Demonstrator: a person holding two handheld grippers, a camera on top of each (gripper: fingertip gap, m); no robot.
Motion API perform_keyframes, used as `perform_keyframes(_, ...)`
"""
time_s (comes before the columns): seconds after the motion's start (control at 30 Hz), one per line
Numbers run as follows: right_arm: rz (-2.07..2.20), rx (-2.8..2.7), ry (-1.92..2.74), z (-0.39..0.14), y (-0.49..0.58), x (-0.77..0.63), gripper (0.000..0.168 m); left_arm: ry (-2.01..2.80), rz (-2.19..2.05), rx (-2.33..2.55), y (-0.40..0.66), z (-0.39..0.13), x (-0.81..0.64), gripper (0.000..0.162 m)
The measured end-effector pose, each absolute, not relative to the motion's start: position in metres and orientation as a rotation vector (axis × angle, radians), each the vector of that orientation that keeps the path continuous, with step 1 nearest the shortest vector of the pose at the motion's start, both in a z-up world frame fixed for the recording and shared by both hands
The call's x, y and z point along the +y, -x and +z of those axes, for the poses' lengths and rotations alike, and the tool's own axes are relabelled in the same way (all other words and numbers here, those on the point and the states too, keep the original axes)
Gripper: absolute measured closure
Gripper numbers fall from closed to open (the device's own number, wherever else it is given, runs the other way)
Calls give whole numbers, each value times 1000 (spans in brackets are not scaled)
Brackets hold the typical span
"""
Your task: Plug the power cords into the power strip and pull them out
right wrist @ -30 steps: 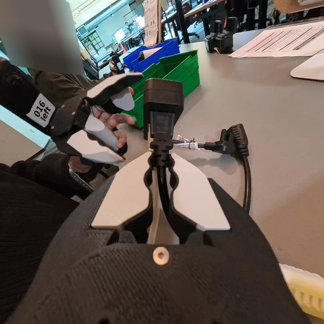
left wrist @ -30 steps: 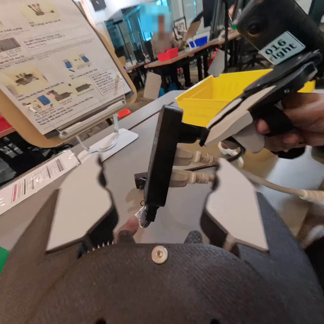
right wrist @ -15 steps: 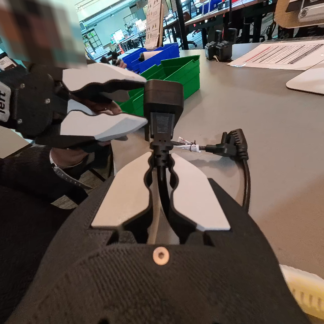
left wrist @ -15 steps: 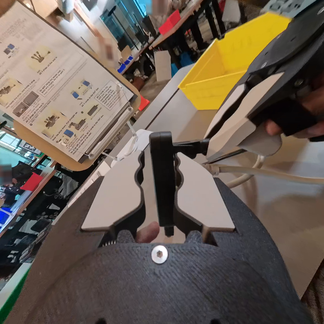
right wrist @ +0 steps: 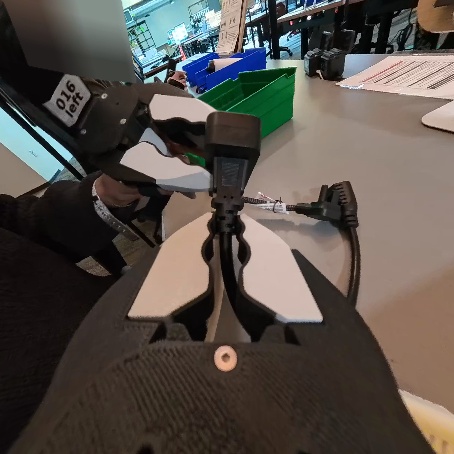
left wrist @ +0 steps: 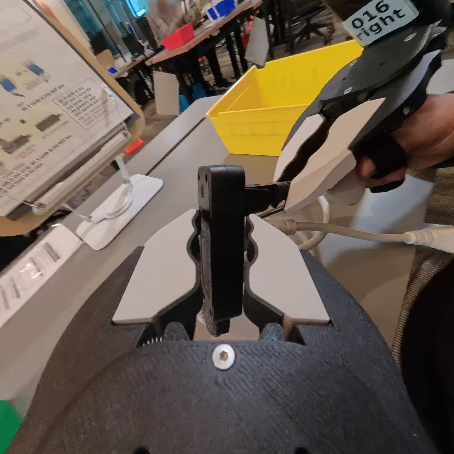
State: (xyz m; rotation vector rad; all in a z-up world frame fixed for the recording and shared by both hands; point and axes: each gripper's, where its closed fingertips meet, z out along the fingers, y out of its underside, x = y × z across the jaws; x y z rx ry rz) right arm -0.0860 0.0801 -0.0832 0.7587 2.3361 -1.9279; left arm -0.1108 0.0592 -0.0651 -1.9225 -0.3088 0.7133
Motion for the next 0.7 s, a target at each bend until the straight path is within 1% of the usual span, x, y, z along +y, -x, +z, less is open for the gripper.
perform_keyframes(0.1,-1920,2324,-753,-84,87,80,153,1903,704,-337,113,-67,58,129)
perform_keyframes(0.3,-1896,2359,-778,-90,89,79,153,1942,826,-329,114,-72,55,133)
perform_keyframes(0.57,-1904,2389,-784,-92,88,79,153,1972,880,-297,109,-71,55,133)
perform_keyframes(0.6,-1904,2383,-788,-93,88,79,153,1952,865,-295,107,-69,56,130)
perform_keyframes(0.67,-1908,2378,-795,-93,89,79,153,1916,850,-315,107,-65,56,135)
perform_keyframes(0.7,-1909,2380,-803,-93,89,79,153,1922,847,-325,108,-66,55,135)
